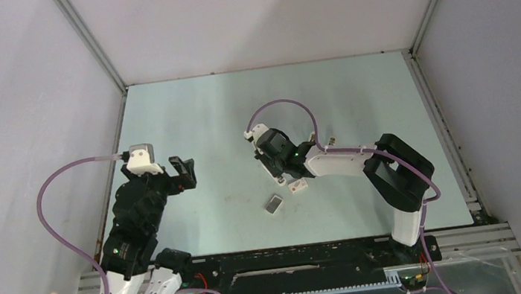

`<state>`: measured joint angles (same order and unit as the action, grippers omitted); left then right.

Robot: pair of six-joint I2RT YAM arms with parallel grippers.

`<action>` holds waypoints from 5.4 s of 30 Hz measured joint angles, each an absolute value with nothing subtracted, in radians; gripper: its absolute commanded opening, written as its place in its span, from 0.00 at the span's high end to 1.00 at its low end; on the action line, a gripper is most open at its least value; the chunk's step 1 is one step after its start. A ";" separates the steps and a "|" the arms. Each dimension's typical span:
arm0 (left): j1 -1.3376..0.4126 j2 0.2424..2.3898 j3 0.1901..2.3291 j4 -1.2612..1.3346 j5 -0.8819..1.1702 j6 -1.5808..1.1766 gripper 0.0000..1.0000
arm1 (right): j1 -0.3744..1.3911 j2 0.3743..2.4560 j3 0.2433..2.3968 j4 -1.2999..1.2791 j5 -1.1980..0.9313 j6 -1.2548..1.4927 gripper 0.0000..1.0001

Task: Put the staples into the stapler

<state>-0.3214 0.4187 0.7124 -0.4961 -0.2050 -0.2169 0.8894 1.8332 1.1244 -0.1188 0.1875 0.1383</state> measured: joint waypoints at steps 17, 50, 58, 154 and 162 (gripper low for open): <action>-0.318 0.419 0.712 -0.496 -0.204 -0.217 0.00 | 0.889 1.784 1.125 -0.125 0.183 0.147 0.93; -0.317 0.419 0.712 -0.496 -0.204 -0.217 0.00 | 0.870 1.818 1.124 -0.125 0.136 0.150 0.94; -0.317 0.419 0.712 -0.496 -0.204 -0.217 0.00 | 0.870 1.818 1.124 -0.125 0.135 0.150 0.94; -0.315 0.419 0.712 -0.496 -0.202 -0.217 0.02 | 0.834 1.813 1.091 -0.073 0.056 0.194 0.93; -0.313 0.419 0.712 -0.496 -0.202 -0.217 0.02 | 0.833 1.806 1.056 -0.048 0.057 0.196 0.86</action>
<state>-0.3134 0.4191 0.7124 -0.4965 -0.2016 -0.2169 0.8333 1.8057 1.0561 -0.0483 0.0566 0.1955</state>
